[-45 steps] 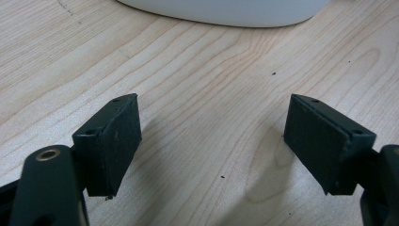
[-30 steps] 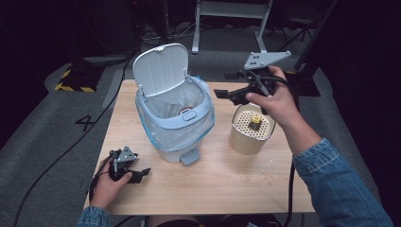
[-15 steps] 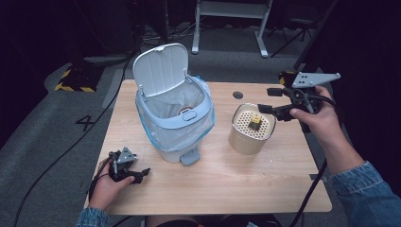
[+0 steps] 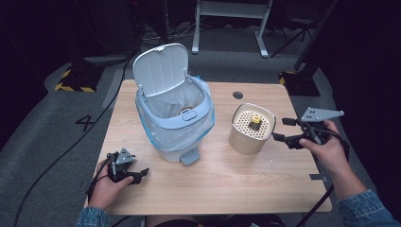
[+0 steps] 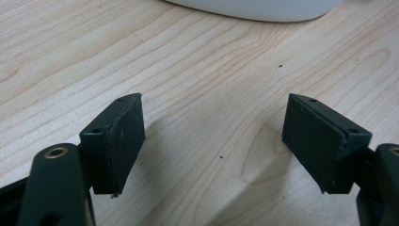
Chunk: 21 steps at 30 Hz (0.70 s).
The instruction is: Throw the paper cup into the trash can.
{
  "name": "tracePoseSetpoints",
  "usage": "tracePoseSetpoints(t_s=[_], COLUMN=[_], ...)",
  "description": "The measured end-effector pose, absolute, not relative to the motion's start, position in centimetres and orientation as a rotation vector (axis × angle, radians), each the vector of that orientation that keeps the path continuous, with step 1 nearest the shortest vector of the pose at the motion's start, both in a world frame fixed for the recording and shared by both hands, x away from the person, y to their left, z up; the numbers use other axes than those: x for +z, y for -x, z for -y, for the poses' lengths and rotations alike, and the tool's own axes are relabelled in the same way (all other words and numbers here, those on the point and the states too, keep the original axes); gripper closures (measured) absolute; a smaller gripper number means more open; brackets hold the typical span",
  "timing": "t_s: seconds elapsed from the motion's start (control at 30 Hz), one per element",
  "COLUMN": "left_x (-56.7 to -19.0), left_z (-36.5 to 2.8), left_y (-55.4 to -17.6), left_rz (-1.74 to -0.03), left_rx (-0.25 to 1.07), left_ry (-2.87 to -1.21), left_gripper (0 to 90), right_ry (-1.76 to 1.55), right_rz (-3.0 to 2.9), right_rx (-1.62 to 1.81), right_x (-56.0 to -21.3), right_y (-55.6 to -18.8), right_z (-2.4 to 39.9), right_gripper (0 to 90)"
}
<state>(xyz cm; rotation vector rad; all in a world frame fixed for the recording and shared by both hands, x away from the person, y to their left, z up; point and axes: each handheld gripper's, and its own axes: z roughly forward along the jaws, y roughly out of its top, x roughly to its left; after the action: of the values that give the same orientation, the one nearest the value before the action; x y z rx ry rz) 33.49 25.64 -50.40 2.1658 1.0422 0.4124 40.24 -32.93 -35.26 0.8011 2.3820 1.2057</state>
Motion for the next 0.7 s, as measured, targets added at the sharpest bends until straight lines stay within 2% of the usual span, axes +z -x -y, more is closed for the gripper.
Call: tracePoseSetpoints(t_s=[0.03,0.17,0.23,0.43,0.47,0.57,0.7], left_x=[-50.4,-50.4,-50.2,-49.9,-49.7,-49.4,-48.5], left_z=[-25.7,-25.8,-25.9,-26.1,-26.0,-26.0,-26.3], left_y=[-33.4,-33.3,-33.2,-33.2,-33.2,-33.2,-33.2], left_rz=[-1.054,-1.060,-1.076,-1.101,-1.097,-1.084,-1.079], left_rx=[0.400,0.400,0.397,0.390,0.383,0.385,0.372], left_ry=[-2.153,-2.155,-2.171,-2.159,-2.158,-2.148,-2.083], left_gripper=[23.1,23.2,23.0,23.1,23.2,23.3,23.7], right_ry=[-0.823,-0.870,-0.910,-0.994,-1.012,-1.040,-1.042], right_rz=[-2.399,-2.412,-2.417,-2.406,-2.408,-2.385,-2.381], right_rx=[1.164,1.148,1.097,1.056,1.039,1.057,1.047], right_x=[-36.9,-39.3,-42.6,-47.1,-48.7,-50.4,-50.4], right_y=[-40.0,-39.9,-39.7,-39.3,-39.2,-39.1,-39.1], right_z=[33.4,34.0,34.5,35.2,35.4,35.6,35.7], right_gripper=[25.6,25.5,23.9,23.6,23.5,19.3,17.7])
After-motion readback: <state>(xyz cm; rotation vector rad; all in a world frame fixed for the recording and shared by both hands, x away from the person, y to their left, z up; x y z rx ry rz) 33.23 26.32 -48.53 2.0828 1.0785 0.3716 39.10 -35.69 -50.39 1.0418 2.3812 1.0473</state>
